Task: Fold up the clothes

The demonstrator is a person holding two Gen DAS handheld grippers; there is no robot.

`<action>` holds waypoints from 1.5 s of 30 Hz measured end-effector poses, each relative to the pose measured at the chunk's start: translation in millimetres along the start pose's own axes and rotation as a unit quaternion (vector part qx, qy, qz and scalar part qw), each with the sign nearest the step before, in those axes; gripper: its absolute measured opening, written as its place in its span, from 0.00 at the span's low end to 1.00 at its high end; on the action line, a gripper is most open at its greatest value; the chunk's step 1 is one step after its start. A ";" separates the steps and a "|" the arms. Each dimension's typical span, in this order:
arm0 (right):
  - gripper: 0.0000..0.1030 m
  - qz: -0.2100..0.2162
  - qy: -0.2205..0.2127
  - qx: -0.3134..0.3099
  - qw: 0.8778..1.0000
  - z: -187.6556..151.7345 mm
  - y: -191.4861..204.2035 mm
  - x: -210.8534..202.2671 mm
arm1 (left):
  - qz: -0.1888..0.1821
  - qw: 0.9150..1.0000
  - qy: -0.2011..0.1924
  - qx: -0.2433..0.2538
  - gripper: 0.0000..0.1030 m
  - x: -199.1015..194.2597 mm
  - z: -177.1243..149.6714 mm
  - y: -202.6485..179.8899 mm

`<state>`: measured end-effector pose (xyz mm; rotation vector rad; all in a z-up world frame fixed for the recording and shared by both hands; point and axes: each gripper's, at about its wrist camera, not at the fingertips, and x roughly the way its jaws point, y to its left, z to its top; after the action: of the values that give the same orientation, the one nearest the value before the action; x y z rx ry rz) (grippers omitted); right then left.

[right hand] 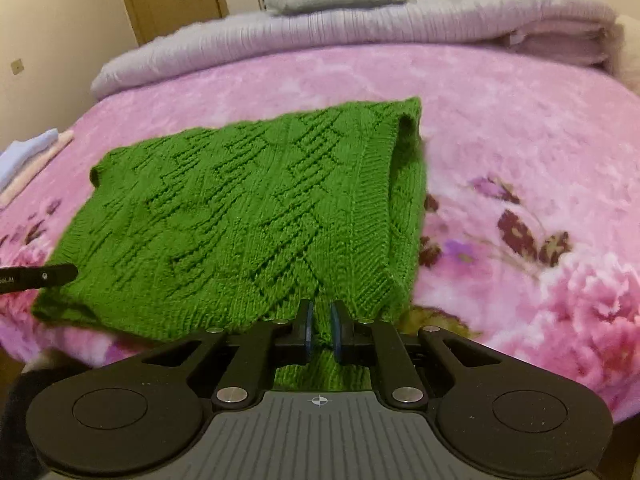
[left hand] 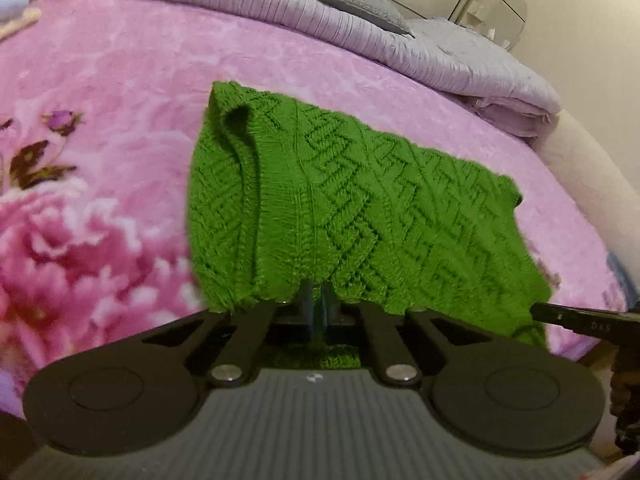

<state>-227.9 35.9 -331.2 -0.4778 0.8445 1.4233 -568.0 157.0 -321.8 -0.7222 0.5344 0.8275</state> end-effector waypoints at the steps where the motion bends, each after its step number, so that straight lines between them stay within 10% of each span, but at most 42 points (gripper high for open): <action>1: 0.11 0.005 0.000 0.007 1.000 6.2 -2.4 -3.5 | 0.003 1.000 -0.012 0.012 0.06 -4.7 10.2 -1.0; 12: 0.11 -0.050 -0.147 -0.092 0.984 105.3 -21.5 46.3 | 0.043 0.989 -0.093 0.103 0.07 63.4 113.8 11.7; 18: 0.11 -0.047 -0.073 -0.069 0.994 89.5 -62.9 113.6 | 0.040 0.996 -0.057 0.059 0.08 107.8 86.8 64.0; 31: 0.11 0.000 -0.145 -0.008 0.989 133.0 -80.3 74.1 | 0.002 0.994 -0.103 0.035 0.07 89.8 138.3 57.3; 37: 0.10 -0.030 -0.106 -0.043 0.993 120.1 -83.5 128.7 | 0.011 0.997 -0.072 0.026 0.09 134.3 115.6 88.0; 45: 0.11 -0.010 -0.118 0.003 0.993 115.7 -97.3 105.9 | 0.022 0.995 -0.088 0.043 0.08 101.2 116.1 66.9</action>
<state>-114.3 179.3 -355.7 -0.3043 0.6524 1.4261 -547.0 322.7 -339.4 -0.5529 0.4264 0.8952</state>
